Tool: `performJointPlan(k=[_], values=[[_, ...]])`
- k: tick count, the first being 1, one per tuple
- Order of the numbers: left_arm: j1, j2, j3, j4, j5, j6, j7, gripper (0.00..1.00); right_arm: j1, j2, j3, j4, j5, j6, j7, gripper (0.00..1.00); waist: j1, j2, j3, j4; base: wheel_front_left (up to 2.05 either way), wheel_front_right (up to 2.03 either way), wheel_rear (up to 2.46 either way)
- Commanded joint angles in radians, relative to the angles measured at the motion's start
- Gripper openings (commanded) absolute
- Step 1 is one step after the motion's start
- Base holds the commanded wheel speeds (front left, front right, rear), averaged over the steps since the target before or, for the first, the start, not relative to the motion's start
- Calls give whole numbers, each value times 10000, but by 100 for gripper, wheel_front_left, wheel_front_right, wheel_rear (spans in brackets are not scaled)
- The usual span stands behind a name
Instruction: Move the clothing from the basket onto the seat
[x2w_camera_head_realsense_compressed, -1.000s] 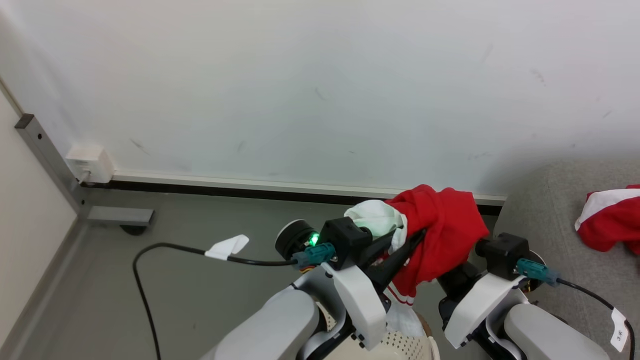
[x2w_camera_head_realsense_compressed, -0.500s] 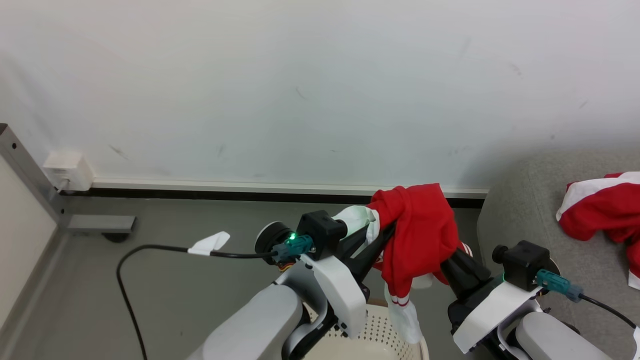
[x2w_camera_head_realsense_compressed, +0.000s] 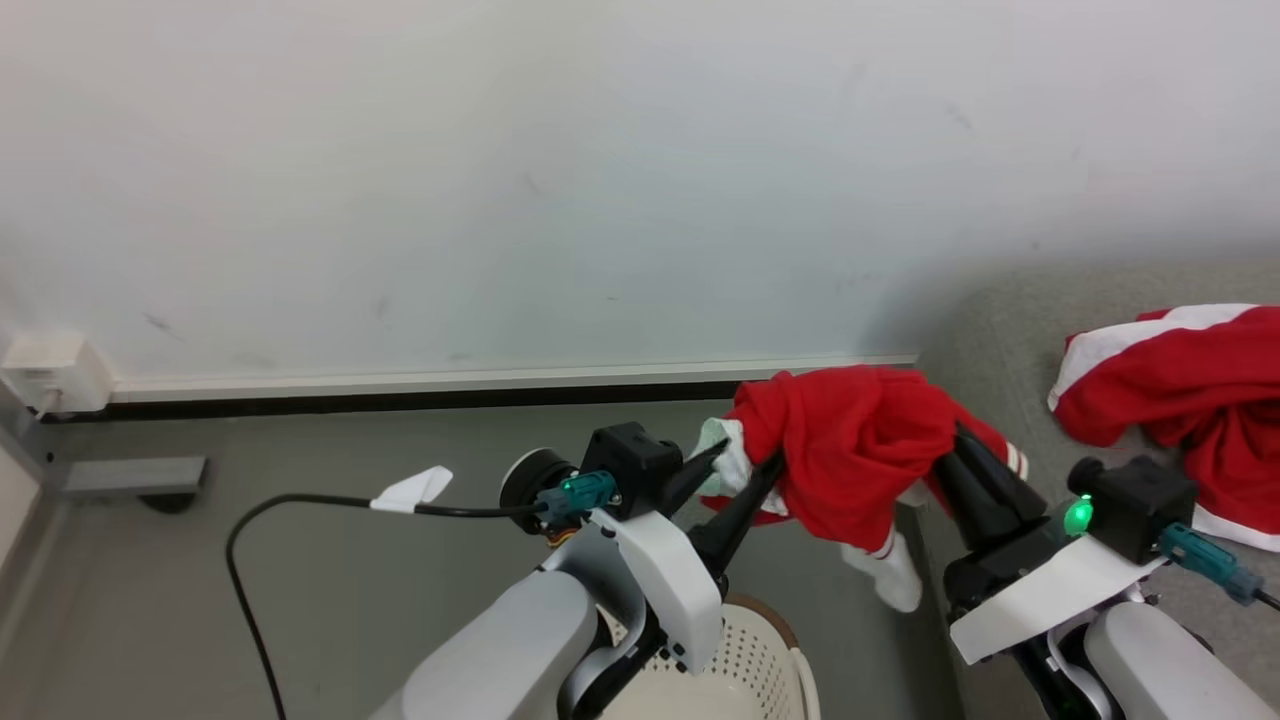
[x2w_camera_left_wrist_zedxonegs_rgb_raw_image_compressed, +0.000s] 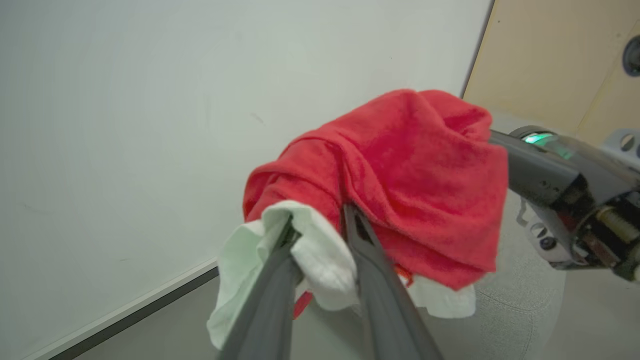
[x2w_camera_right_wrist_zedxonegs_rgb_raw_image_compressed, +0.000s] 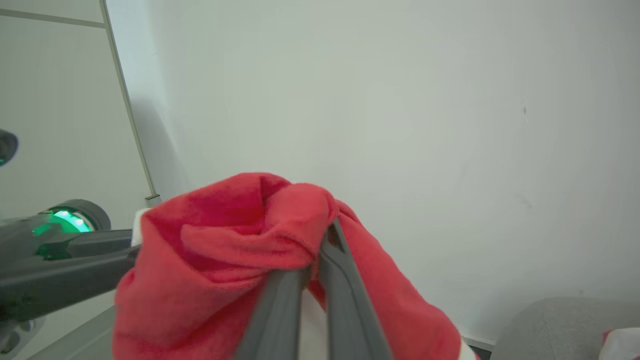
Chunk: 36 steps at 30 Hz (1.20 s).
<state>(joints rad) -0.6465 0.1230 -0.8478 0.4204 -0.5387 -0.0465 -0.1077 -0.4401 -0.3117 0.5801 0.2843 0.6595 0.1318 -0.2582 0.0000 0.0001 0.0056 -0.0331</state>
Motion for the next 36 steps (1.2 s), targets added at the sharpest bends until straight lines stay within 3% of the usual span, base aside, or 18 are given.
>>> performJointPlan(k=[1,2,13,25,36], values=[[-39,91,9,59,-98,1,-82,87,159,8,-140,-131,-94,-23,-74,0,0,-1,19,-140,0,0,0],[-41,106,-8,65,-89,5,-90,100,208,-4,-258,-194,-132,-23,-74,0,0,-1,25,-211,0,0,0],[32,166,-38,-47,-115,110,-265,100,426,-401,-1344,-816,-476,-23,-74,0,0,-1,173,-1109,0,0,0],[-158,407,-206,-248,296,189,-674,100,580,-715,-2974,-1584,-787,-23,-64,0,0,-1,610,-2530,0,0,0],[-494,577,-508,-393,756,205,-860,100,823,-430,-3723,-2213,-1054,-23,-62,0,0,-1,1244,-3730,0,0,0]])
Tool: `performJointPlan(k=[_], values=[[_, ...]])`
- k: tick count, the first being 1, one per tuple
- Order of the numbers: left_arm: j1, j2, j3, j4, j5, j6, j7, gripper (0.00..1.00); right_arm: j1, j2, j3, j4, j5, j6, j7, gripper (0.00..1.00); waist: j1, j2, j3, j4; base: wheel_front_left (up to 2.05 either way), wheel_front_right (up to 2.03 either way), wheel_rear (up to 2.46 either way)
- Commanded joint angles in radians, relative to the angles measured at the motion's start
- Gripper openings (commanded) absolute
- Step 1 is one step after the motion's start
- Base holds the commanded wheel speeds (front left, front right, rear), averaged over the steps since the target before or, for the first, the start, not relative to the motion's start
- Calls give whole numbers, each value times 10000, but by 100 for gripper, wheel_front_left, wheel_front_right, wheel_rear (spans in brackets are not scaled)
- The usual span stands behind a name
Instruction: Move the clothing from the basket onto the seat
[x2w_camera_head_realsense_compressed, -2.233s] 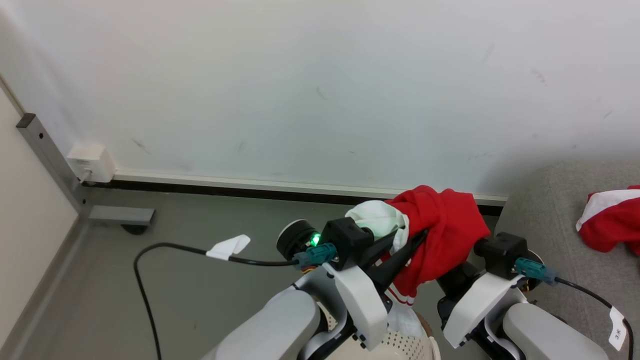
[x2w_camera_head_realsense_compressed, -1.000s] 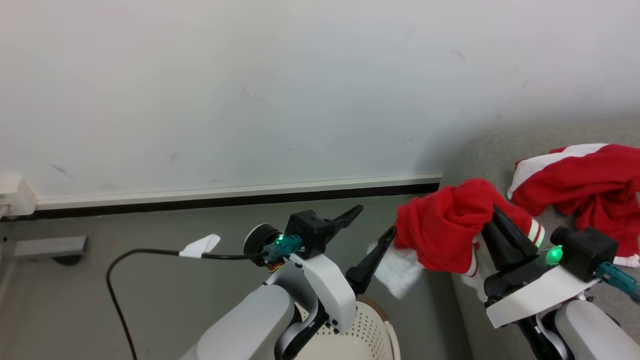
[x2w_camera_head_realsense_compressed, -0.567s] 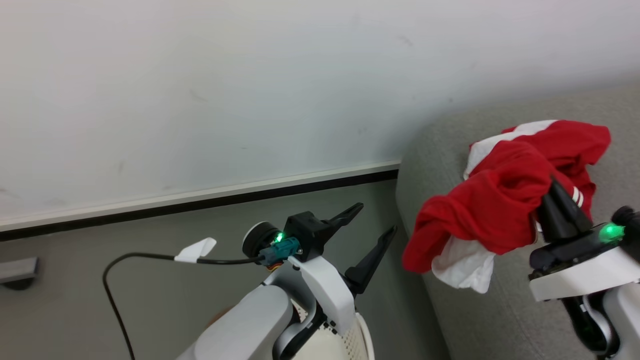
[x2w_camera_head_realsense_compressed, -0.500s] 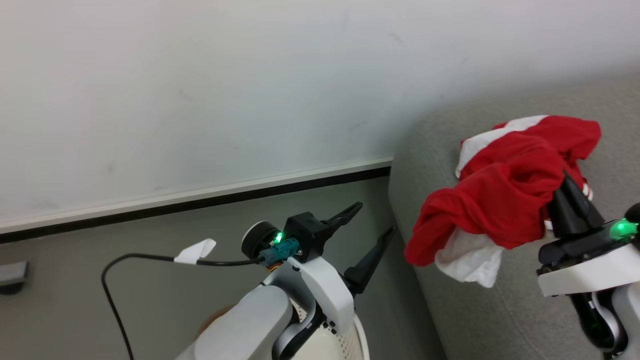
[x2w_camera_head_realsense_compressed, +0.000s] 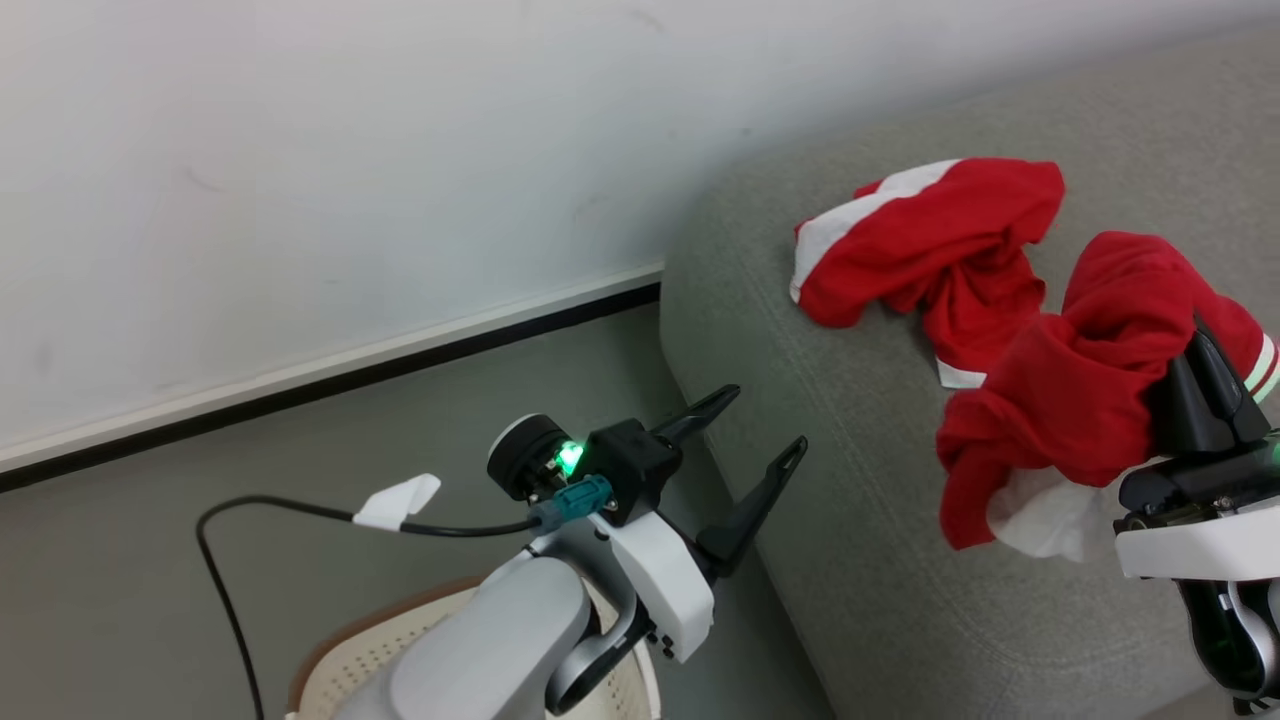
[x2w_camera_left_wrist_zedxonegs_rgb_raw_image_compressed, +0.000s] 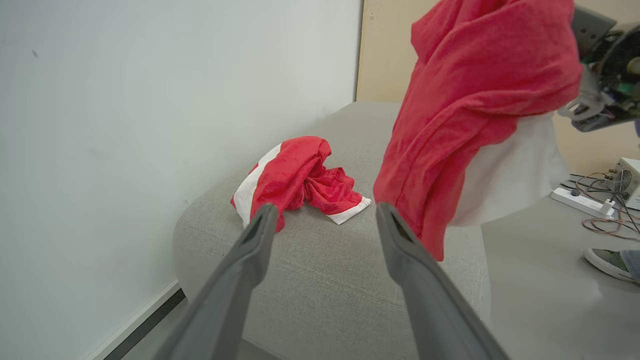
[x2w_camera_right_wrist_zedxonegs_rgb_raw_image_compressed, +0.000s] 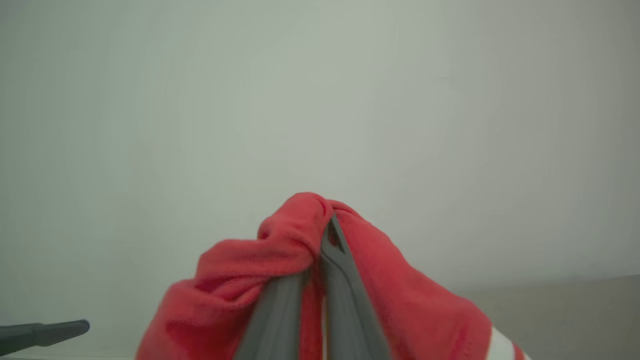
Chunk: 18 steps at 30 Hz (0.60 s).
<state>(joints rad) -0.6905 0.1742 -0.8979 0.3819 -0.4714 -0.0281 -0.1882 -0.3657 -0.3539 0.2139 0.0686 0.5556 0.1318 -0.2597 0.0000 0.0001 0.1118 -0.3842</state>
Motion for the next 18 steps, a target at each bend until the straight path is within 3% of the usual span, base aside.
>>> performJointPlan(k=[1,10,18], values=[[-63,70,-30,-15,87,28,-58,100,114,24,-110,-95,-48,-23,-47,0,0,-1,229,-300,0,0,0],[-226,92,-216,-24,261,24,-125,100,194,213,-459,-430,-247,-23,-47,0,0,-1,599,-728,0,0,0],[-502,69,-327,-142,350,-44,-61,100,-294,-67,-856,-446,-301,-23,-47,0,0,-1,1196,-593,0,0,0]])
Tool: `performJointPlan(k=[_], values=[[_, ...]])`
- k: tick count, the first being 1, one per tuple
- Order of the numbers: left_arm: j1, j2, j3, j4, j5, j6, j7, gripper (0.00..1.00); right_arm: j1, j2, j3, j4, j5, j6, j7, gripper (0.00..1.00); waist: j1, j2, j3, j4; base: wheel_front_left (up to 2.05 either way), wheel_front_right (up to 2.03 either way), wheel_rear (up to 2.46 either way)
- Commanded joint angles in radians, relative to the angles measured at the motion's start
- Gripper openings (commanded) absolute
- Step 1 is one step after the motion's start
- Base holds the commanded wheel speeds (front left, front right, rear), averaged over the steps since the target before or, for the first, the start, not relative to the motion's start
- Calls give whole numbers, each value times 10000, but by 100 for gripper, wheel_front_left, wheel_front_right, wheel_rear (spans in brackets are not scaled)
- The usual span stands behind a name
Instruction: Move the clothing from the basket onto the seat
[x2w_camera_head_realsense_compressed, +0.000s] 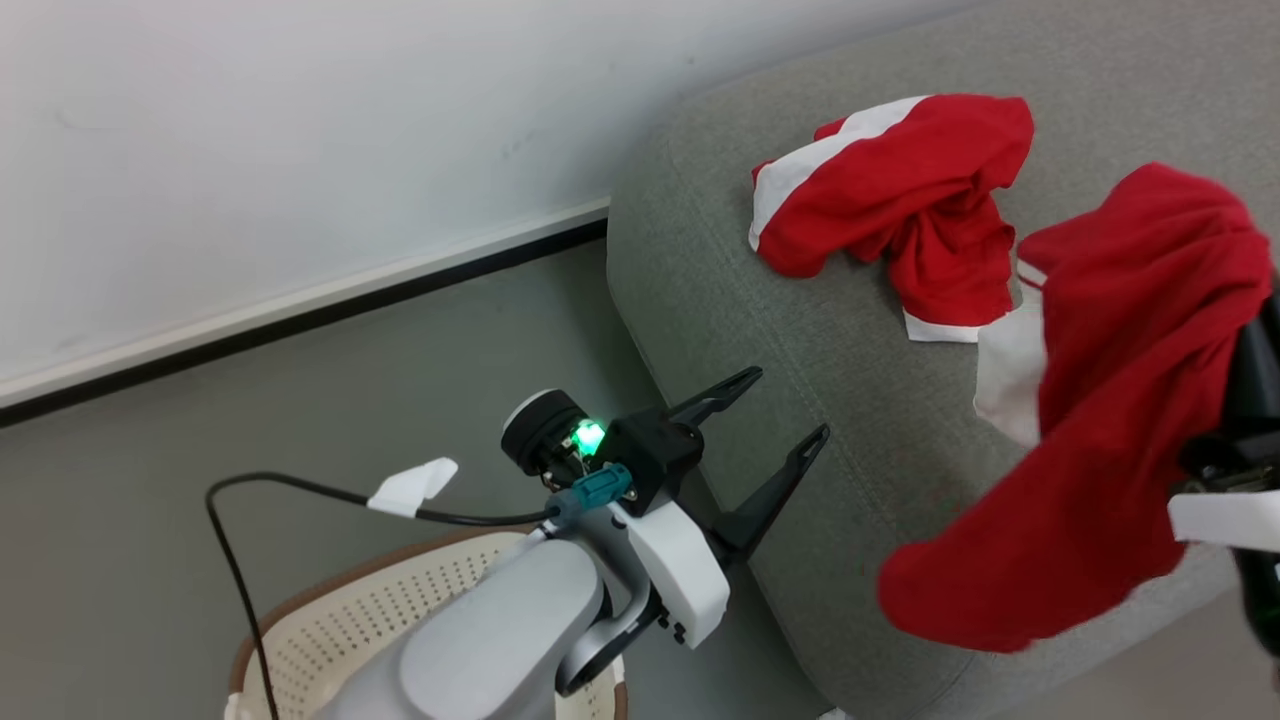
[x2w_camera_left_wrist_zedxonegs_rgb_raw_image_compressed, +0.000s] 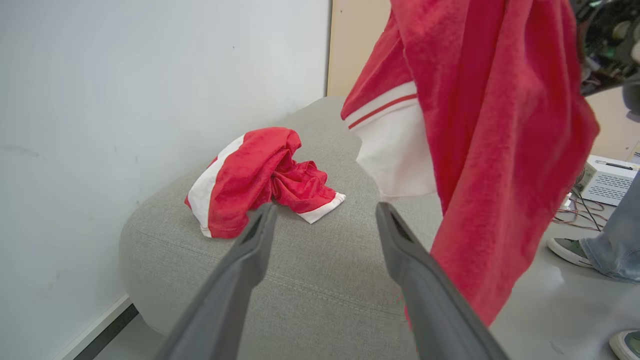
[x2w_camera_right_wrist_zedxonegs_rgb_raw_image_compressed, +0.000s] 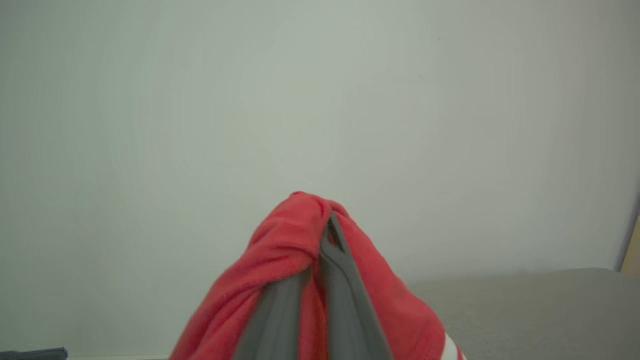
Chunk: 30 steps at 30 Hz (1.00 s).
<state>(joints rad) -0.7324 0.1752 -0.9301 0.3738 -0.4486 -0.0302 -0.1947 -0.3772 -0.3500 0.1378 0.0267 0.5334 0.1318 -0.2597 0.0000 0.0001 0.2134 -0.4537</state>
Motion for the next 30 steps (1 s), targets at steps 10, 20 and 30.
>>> performJointPlan(k=[10,20,30], values=[[-581,240,-55,-284,243,-67,223,100,-1088,-784,-1536,7,109,-23,-38,0,0,-1,1351,808,0,0,0],[-1196,508,-15,-722,418,-42,514,100,-2445,-2030,-3186,826,604,-23,-38,0,0,-1,2880,1568,0,0,0],[-1741,558,8,-1035,495,-17,592,100,-2893,-2496,-3115,2967,1203,-23,21,0,0,-1,4283,2010,0,0,0]])
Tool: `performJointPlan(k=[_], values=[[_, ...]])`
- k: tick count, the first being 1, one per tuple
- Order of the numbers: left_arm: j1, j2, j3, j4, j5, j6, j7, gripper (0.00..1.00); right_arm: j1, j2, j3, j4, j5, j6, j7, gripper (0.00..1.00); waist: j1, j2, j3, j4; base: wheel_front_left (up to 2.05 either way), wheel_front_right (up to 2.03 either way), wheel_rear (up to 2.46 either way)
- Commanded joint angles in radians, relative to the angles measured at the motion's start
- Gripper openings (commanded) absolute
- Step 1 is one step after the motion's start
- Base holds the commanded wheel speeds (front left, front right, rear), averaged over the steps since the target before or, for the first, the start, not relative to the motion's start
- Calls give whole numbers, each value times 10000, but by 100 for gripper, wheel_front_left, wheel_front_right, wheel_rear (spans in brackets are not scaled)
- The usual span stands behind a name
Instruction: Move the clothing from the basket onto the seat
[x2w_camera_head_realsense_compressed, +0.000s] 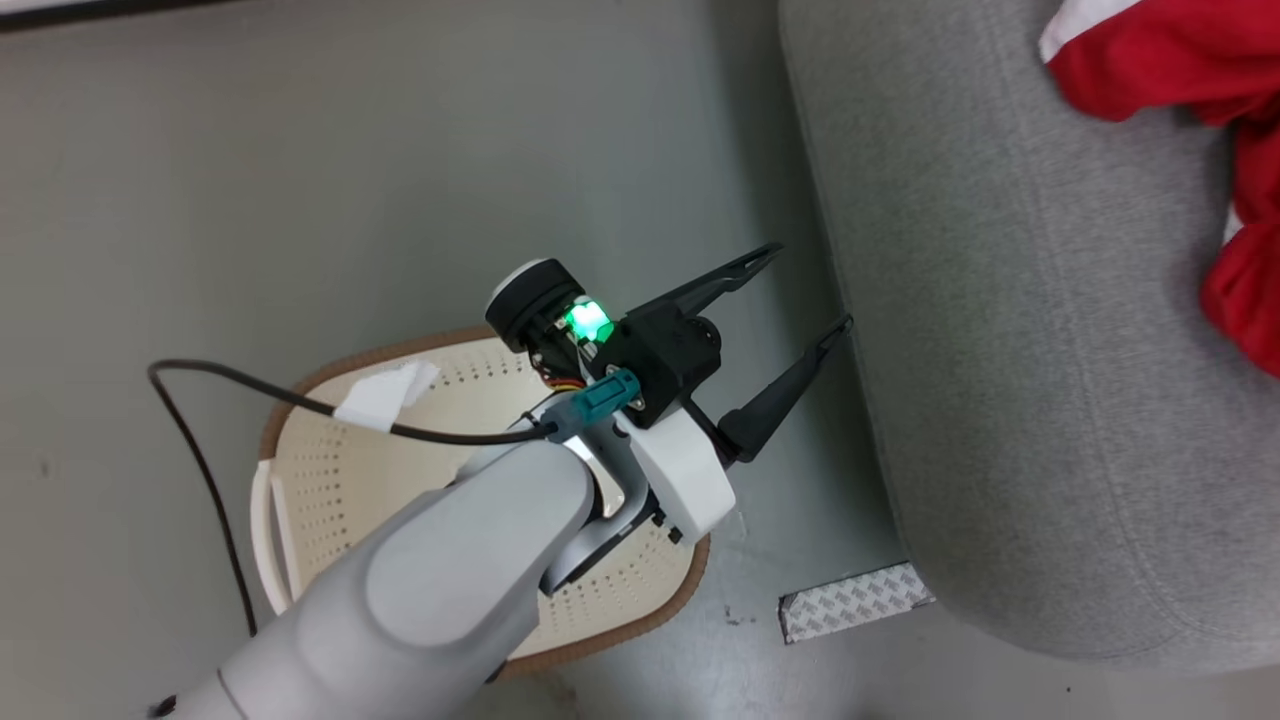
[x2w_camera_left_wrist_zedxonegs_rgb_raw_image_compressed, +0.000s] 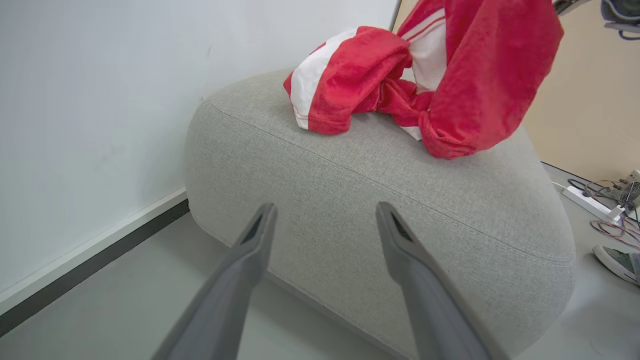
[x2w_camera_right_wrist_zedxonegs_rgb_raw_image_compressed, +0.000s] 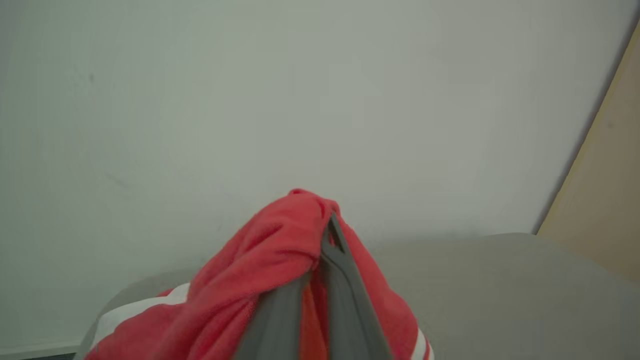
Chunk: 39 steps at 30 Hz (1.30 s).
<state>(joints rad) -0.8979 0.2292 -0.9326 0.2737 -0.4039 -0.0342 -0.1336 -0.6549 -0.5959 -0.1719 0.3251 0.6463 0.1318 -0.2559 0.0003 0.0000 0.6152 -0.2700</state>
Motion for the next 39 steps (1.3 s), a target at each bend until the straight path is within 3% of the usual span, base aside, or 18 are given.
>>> performJointPlan(k=[1,10,16,26,27,28,29,39], values=[[-118,1,31,-25,54,19,-57,100,-156,-72,65,233,163,-23,30,0,-3,0,355,210,0,0,0],[-415,-126,7,216,15,-39,-251,100,-476,-324,1057,2330,1314,-25,780,0,-3,0,816,511,0,0,0],[-489,-259,37,405,-98,-42,-495,100,-734,-651,1945,3386,2142,-23,2346,0,-3,0,869,754,0,0,0],[-273,-464,16,842,-262,-18,-845,100,-1095,-1045,2865,4143,2651,-23,3757,0,-3,0,298,879,0,0,0],[-250,-473,12,890,-270,-23,-886,100,-1131,-1042,2920,4206,2674,-23,3755,18,-3,0,216,863,0,0,0],[-222,-491,4,940,-290,-27,-916,100,-1150,-1034,2991,4264,2677,-23,3734,47,-3,0,123,842,0,0,0],[-193,-510,2,979,-299,-26,-923,100,-1147,-1009,3069,4313,2691,-23,3742,100,-3,0,22,814,0,0,0],[325,-655,75,1389,-593,63,-1155,100,-672,-1240,3997,4273,2788,-23,4117,100,-3,0,-1567,484,0,0,0]])
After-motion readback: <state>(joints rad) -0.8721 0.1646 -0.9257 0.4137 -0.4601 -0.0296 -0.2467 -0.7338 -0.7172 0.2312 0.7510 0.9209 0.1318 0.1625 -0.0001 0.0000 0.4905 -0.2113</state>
